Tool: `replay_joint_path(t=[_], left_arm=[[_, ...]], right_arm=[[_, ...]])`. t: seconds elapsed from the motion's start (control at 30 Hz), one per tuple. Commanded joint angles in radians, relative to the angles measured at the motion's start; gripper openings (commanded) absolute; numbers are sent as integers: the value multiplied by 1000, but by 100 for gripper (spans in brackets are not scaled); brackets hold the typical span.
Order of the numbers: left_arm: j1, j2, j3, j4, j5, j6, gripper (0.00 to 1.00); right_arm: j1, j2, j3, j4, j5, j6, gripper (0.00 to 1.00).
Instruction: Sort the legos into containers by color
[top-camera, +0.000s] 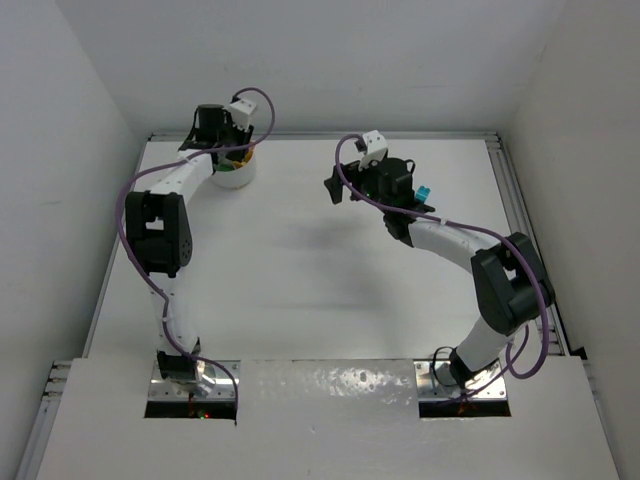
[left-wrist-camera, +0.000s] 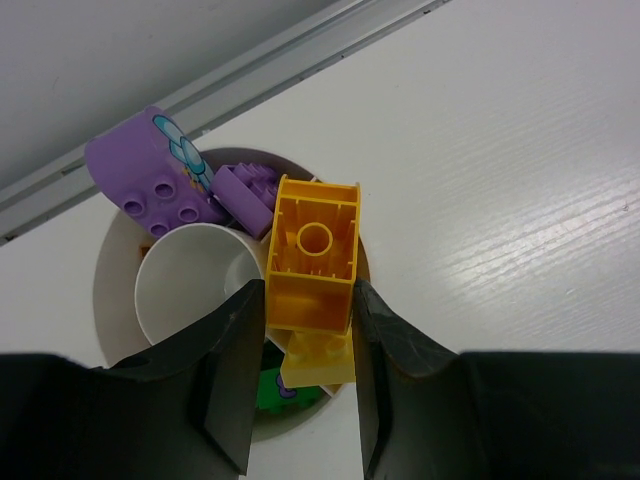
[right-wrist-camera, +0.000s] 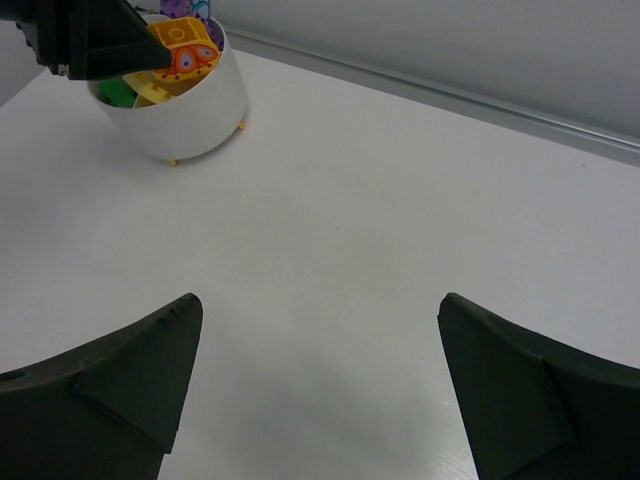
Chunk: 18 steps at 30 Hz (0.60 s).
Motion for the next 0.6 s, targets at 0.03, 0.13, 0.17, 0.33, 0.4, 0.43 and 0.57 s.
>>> replay_joint_path(t=[0.03, 0.13, 0.17, 0.33, 0.4, 0.43, 0.57], left_arm=[[26, 2, -20, 15, 8, 14, 0], [34, 16, -16, 3, 17, 6, 0], [37, 17, -14, 0, 17, 5, 0], [46, 47, 2, -25, 11, -6, 12], [54, 50, 12, -34, 14, -32, 15], [55, 50, 15, -34, 20, -37, 15], [57, 42, 19, -32, 22, -40, 21]], right_arm=[[2, -46, 30, 23, -10, -11, 99], [2, -50, 32, 15, -10, -15, 99], [0, -52, 32, 12, -10, -17, 99], [2, -58, 30, 8, -8, -20, 99], [0, -60, 32, 6, -10, -20, 99], [0, -60, 32, 6, -10, -18, 99], [0, -60, 33, 2, -13, -22, 99]])
